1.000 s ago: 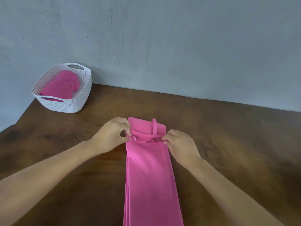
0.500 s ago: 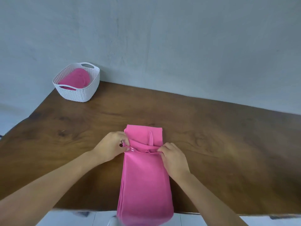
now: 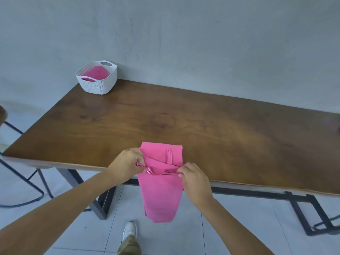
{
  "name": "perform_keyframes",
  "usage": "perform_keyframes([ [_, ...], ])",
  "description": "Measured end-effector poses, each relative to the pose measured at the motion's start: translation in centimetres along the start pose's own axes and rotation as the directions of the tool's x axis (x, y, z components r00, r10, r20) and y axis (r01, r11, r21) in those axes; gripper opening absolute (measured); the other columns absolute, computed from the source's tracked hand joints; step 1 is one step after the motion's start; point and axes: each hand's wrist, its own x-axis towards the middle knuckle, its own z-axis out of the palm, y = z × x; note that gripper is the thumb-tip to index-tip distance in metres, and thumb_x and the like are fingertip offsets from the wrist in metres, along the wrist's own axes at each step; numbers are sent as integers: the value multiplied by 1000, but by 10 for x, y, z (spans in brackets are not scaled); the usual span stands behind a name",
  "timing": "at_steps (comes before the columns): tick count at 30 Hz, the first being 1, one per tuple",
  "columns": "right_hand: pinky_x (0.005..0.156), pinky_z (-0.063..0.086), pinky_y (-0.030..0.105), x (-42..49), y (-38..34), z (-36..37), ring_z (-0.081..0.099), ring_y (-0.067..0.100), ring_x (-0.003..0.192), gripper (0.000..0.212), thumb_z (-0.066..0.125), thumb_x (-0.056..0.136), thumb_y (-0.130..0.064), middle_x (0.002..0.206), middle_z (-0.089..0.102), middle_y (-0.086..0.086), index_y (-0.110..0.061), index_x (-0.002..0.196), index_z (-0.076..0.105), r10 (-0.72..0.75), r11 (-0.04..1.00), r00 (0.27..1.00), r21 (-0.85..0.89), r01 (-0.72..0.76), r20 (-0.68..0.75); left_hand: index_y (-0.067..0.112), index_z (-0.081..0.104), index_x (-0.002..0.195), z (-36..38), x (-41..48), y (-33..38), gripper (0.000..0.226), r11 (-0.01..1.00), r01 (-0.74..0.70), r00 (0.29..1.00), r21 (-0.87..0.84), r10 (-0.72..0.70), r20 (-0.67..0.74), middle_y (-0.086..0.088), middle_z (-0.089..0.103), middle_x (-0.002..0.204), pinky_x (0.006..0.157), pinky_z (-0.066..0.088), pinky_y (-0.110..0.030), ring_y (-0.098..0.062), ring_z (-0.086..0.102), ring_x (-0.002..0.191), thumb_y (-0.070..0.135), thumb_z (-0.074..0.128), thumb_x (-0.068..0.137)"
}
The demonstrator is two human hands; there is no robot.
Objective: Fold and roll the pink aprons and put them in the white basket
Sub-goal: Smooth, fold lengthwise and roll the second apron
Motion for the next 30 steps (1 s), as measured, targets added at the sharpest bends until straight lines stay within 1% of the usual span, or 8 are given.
perform_keyframes([
  [2, 66, 37, 18, -18, -1, -10, 56, 15, 84, 16, 78, 81, -5, 84, 62, -9, -18, 88, 73, 13, 999, 998, 32, -14, 61, 18, 75, 61, 5, -17, 14, 28, 1000, 7, 1000, 20, -7, -13, 11, 62, 78, 64, 40, -8, -4, 59, 78, -8, 83, 63],
  [5, 75, 40, 25, -46, -4, -24, 54, 16, 98, 11, 64, 92, -10, 96, 65, -7, -17, 97, 72, 0, 998, 986, 66, -11, 168, 18, 77, 64, 7, -43, 38, 24, 1000, 1, 1000, 5, -1, 8, 6, 64, 81, 66, 46, -15, -9, 59, 77, -4, 85, 66],
  [9, 75, 42, 27, -63, -10, -58, 49, 12, 96, 9, 64, 91, -10, 94, 61, -9, -18, 94, 68, -71, 996, 987, 68, 61, 145, 19, 77, 63, -10, -60, 70, 20, 996, 36, 999, -80, -37, -13, 5, 66, 85, 72, 52, -28, -16, 63, 81, 3, 87, 70],
  [13, 70, 43, 28, -45, -19, -107, 49, 14, 93, 10, 64, 91, -9, 89, 60, -9, -19, 90, 65, -183, 981, 977, -49, 189, 112, 22, 78, 63, -31, -58, 95, 17, 991, 69, 997, -112, -73, -36, 6, 67, 86, 71, 49, -22, -16, 63, 81, 20, 93, 70],
  [16, 73, 42, 28, -38, -26, -130, 47, 13, 101, 8, 58, 95, -13, 95, 60, -8, -19, 95, 64, -157, 981, 978, -90, 171, 138, 23, 77, 64, -39, -58, 109, 17, 989, 48, 996, -143, -58, -72, 4, 67, 86, 70, 45, -13, -14, 63, 80, 26, 93, 71],
  [19, 73, 42, 28, -40, -30, -138, 48, 11, 101, 4, 61, 96, -24, 93, 59, -11, -22, 95, 65, -94, 990, 986, -92, 107, 139, 22, 76, 70, -42, -61, 114, 15, 993, -30, 996, -114, 20, -90, 4, 69, 84, 74, 49, -19, -14, 64, 82, 21, 91, 74],
  [23, 70, 35, 26, -45, -36, -138, 46, 8, 93, 23, 65, 93, -47, 90, 57, -15, -25, 96, 66, -25, 995, 987, -92, 41, 159, 22, 76, 74, -42, -68, 115, 14, 995, -57, 993, -83, 48, -109, 8, 71, 82, 79, 54, -24, -13, 68, 83, 20, 90, 76],
  [30, 63, 34, 27, -48, -42, -137, 46, 9, 86, 22, 64, 95, -42, 80, 52, -15, -24, 86, 57, 12, 996, 987, -86, 2, 160, 21, 77, 77, -40, -71, 114, 14, 993, 14, 995, -118, -26, -101, 10, 73, 80, 80, 57, -31, -12, 69, 80, 26, 89, 75],
])
